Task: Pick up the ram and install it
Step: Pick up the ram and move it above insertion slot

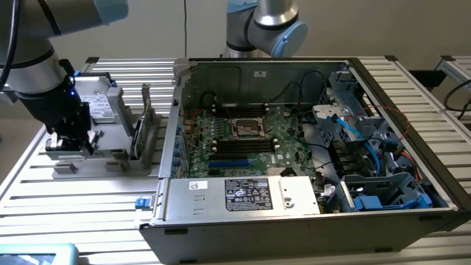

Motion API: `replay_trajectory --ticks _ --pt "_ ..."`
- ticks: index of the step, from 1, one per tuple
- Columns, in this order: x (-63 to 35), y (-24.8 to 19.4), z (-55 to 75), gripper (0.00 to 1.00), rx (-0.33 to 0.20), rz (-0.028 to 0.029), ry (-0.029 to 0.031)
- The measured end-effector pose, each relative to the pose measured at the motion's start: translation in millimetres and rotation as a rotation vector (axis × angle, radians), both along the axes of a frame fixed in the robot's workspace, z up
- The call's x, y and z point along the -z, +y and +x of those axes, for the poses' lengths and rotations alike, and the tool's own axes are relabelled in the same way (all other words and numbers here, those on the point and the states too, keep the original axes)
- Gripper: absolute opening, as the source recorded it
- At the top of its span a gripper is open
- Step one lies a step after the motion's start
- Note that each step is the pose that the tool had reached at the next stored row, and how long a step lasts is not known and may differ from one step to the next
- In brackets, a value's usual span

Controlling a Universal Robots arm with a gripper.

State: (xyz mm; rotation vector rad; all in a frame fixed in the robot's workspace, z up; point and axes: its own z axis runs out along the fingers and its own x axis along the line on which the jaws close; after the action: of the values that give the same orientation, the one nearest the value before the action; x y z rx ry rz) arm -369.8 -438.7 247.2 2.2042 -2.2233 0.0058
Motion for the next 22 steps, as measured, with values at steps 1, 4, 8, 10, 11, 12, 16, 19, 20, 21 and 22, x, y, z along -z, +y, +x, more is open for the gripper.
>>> replay_trajectory --ticks 1,4,8,10,11,12,16,19,20,21,22 --pt "-3.6 0.0 0.0 0.13 0.000 -0.0003 0.0000" --pt "-15.6 -0.4 0.0 0.13 0.000 -0.0014 0.0000" --pt "-33.8 -2.0 1.4 0.13 0.000 -0.0018 0.0000" --pt "-42.9 -2.8 3.9 0.13 0.000 -0.0018 0.0000" --pt "-47.4 -3.2 6.0 0.13 0.000 -0.0019 0.0001" --pt "-51.9 -3.6 9.1 0.13 0.000 -0.0018 0.0000" --pt "-70.1 -5.4 24.4 0.13 0.000 -0.0018 0.0000" --pt "-83.7 -6.7 35.6 0.13 0.000 -0.0018 0.0001" --pt "-88.3 -7.2 39.6 0.13 0.000 -0.0019 0.0002" --pt "-92.8 -7.6 43.4 0.13 0.000 -0.0018 0.0001" --pt "-97.3 -8.0 47.3 0.13 0.000 -0.0017 0.0001"
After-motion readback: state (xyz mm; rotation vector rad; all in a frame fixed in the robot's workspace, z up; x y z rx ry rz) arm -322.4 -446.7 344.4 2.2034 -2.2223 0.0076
